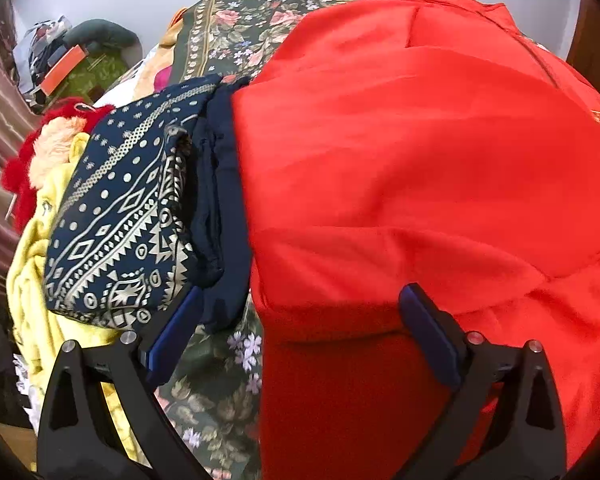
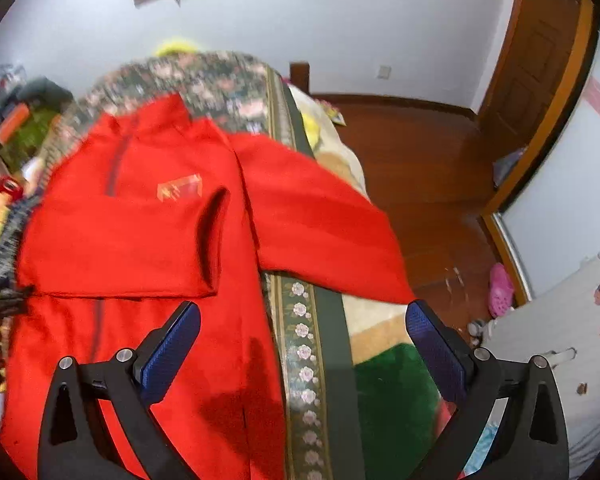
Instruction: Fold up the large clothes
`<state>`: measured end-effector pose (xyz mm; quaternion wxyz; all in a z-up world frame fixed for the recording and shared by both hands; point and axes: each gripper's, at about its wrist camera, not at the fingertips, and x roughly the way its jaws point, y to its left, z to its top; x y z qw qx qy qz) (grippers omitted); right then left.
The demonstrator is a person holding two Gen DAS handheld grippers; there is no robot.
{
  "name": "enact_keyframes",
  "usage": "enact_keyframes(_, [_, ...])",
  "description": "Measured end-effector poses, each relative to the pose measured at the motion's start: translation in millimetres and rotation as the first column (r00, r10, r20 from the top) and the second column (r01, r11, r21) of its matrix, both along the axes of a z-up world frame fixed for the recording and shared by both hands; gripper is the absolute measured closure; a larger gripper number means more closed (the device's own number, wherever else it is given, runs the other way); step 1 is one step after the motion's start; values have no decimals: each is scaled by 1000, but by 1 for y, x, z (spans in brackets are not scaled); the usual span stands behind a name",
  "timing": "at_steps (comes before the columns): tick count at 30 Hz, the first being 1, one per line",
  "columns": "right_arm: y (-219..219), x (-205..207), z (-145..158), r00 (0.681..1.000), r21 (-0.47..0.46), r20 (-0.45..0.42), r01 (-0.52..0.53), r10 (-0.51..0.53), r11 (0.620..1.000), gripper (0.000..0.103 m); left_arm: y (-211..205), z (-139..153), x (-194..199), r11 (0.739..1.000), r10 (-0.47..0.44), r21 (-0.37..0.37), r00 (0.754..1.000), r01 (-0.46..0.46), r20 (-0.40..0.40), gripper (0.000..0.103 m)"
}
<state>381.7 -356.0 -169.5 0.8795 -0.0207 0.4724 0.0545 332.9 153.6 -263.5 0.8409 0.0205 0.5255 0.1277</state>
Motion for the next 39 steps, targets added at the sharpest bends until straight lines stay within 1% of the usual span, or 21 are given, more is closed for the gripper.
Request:
enact_keyframes(1, [-7,-4,8,1000,39,12,-9,9,999,1,-3,6,-1,1000,-8,-2,1000,8,3,3])
enact_keyframes(3, [-14,-7,17,1000,87,20,-6,5,996,1,-13,23,-2,999,-37,7,999,37,26,3])
enact_keyframes(5, [-27,-8,20,1000,150,18,15,-18,989,1,-26,40,-1,997,-66,31,996,64,59,3])
enact_keyframes(7, [-37,-3,14,999,193,-3,33,-34,981,1,-38,56,3,996,-89,38,992,86,88,3])
enact_keyframes(9, [-45,5,3,997,231,-44,67,-58,971,1,-50,66,10,994,-113,19,988,111,104,3])
enact_keyframes(11, [-55,14,-14,992,269,-94,106,-84,957,1,-64,72,19,990,-138,-11,984,140,114,3])
enact_keyframes(13, [-65,21,-32,984,303,-144,142,-102,942,1,-76,72,27,987,-155,-34,981,160,117,3])
enact_keyframes(16, [-81,36,-62,964,361,-223,219,-144,906,1,-97,63,47,979,-183,-76,978,191,101,3])
enact_keyframes(19, [-93,53,-90,941,432,-293,287,-168,855,1,-120,49,64,973,-210,-81,975,216,78,3])
enact_keyframes(22, [-100,68,-110,923,481,-339,335,-181,810,1,-140,36,78,966,-240,-83,969,245,65,3])
enact_keyframes(24, [-103,77,-122,913,505,-360,364,-192,783,1,-151,30,85,961,-259,-87,964,263,61,3])
enact_keyframes(25, [-105,82,-130,906,521,-372,385,-203,762,2,-157,27,90,958,-268,-89,961,273,62,3])
enact_keyframes(27, [-109,88,-139,892,525,-377,428,-250,736,2,-166,24,96,955,-279,-84,958,284,62,3])
enact_keyframes(29, [-110,93,-145,887,532,-368,447,-279,719,3,-172,21,101,954,-287,-71,956,291,68,3])
enact_keyframes(30, [-109,96,-146,887,529,-354,450,-296,719,4,-175,21,102,954,-288,-64,954,293,78,3])
enact_keyframes(34, [-112,105,-151,876,504,-324,479,-356,719,17,-177,20,106,954,-282,-73,954,290,101,3])
enact_keyframes(36, [-114,109,-153,874,476,-290,486,-390,733,31,-177,20,106,955,-278,-76,955,286,108,3])
enact_keyframes(38, [-113,113,-149,874,439,-254,486,-414,756,57,-177,20,104,956,-278,-70,955,286,108,3])
enact_keyframes(39, [-114,113,-147,874,430,-242,486,-421,761,66,-176,21,103,956,-277,-70,955,285,107,3])
